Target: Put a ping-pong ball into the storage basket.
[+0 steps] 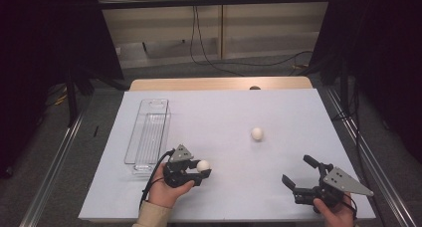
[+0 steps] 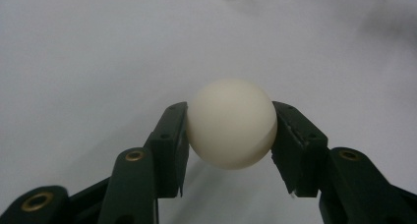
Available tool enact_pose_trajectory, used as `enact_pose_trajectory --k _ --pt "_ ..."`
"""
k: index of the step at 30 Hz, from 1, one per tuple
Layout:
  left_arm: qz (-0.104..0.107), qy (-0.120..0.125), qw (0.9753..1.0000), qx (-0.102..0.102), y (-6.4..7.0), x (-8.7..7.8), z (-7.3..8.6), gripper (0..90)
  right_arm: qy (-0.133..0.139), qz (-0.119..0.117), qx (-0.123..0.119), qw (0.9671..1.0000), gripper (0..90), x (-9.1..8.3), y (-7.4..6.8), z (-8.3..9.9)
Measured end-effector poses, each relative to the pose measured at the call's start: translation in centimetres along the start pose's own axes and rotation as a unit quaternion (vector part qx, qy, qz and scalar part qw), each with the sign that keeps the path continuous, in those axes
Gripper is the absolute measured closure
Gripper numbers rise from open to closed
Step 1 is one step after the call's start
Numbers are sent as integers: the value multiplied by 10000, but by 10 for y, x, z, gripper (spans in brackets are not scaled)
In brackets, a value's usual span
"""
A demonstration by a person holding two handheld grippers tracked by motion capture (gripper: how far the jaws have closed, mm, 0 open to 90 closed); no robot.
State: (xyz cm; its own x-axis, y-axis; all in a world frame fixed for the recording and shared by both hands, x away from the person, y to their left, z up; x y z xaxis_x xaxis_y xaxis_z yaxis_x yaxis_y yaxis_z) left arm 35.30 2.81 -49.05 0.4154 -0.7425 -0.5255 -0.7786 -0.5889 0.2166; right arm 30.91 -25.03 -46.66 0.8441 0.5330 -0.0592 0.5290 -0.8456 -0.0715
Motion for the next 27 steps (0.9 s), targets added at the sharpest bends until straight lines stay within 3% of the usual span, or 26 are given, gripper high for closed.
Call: enact_pose_trajectory --k 13,27 --pt "-145 210 9997 -7 -6 -6 -8 511 10 -7 9 10000 18 0 0 0" --pt "-235 91 9996 -138 -12 -14 -10 512 4 -24 2 10000 18 0 -1 0"
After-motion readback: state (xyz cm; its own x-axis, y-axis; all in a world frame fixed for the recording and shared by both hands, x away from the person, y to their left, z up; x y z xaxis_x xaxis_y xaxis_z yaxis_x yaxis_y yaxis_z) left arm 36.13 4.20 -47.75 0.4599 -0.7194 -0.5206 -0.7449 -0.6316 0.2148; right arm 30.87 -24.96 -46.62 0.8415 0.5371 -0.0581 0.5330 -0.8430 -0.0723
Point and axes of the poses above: each handheld gripper's, and its own axes: x roughly forward along the jaws, z roughly out of its underside, y roughly to its right, the point moved 10 cm from there along x, roughly forward along the jaws, and after that the axes turned 8 degrees about y, right-handed, at the moved point
